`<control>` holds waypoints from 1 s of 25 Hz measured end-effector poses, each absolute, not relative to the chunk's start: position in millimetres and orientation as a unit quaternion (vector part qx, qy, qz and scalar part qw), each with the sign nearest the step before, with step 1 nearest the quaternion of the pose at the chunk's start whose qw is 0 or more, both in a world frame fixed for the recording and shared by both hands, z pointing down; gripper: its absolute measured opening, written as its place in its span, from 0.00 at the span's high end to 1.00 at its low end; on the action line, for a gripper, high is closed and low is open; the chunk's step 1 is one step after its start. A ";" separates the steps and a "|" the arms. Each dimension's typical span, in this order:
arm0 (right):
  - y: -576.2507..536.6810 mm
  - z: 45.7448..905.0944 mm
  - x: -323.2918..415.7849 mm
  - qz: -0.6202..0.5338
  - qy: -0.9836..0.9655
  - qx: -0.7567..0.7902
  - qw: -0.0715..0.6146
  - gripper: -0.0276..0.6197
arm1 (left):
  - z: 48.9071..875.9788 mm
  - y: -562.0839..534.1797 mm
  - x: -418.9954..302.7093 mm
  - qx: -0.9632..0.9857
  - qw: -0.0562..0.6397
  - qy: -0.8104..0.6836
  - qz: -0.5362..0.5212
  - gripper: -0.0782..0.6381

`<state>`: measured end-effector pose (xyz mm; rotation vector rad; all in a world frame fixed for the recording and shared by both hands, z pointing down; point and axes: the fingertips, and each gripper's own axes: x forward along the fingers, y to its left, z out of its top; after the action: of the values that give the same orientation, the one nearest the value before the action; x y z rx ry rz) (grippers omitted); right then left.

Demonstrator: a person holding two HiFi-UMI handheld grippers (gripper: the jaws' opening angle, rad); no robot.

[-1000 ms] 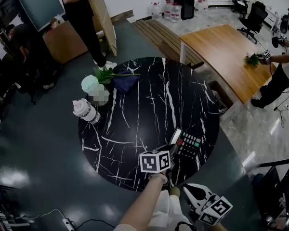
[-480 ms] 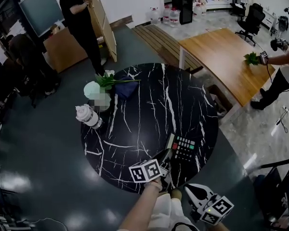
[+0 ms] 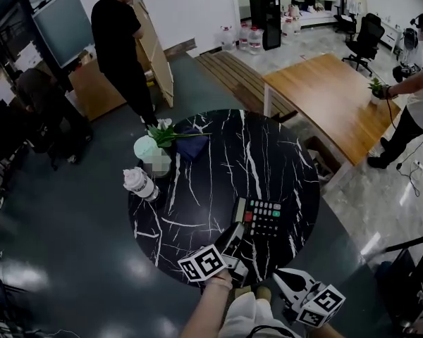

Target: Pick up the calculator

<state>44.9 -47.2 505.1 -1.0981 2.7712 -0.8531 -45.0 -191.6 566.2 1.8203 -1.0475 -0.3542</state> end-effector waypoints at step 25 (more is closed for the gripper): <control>-74.2 447.0 44.1 -0.215 0.905 -0.365 0.031 0.95 | 446.7 -210.6 -26.4 0.774 0.453 -0.371 -0.242 0.80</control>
<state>44.1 -74.2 447.0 -1.1258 2.7882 -0.6616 -26.4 -210.6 446.7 1.9111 -0.9152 -0.5988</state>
